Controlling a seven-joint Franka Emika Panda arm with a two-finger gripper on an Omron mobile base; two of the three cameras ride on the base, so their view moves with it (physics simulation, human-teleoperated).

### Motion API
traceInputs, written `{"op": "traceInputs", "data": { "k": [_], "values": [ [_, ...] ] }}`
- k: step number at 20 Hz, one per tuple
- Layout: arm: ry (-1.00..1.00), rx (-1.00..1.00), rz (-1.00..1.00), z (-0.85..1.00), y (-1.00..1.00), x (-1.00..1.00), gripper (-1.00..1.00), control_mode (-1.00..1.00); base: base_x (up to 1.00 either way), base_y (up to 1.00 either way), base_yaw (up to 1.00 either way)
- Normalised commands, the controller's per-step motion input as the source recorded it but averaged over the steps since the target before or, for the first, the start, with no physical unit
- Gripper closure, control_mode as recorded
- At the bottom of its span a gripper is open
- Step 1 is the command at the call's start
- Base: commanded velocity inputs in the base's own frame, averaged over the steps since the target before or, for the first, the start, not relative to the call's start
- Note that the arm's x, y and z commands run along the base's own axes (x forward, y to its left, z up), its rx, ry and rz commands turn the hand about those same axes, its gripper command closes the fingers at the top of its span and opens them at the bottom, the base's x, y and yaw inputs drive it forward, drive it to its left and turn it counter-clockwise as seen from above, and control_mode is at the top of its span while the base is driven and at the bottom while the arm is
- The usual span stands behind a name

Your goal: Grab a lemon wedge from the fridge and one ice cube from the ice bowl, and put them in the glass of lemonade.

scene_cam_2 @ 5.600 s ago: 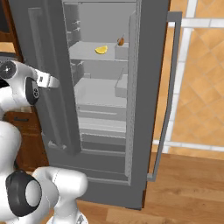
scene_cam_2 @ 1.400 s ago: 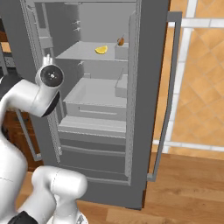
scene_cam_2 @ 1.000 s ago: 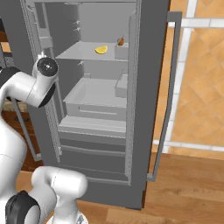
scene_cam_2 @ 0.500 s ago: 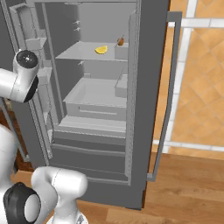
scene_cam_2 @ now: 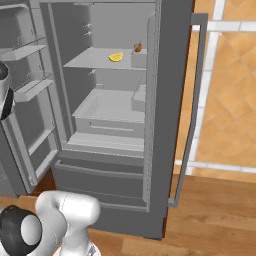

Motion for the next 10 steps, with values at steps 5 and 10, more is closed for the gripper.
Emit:
{"op": "traceInputs", "data": {
  "k": [5, 10],
  "values": [
    [-0.15, -0.13, 0.02, 0.39, -0.16, -0.71, -1.0, -1.0, 0.0, 0.0, 0.0],
    [-0.17, -0.04, 0.09, 0.16, -0.94, -0.79, -1.0, -1.0, 0.0, 0.0, 0.0]
  ]
}}
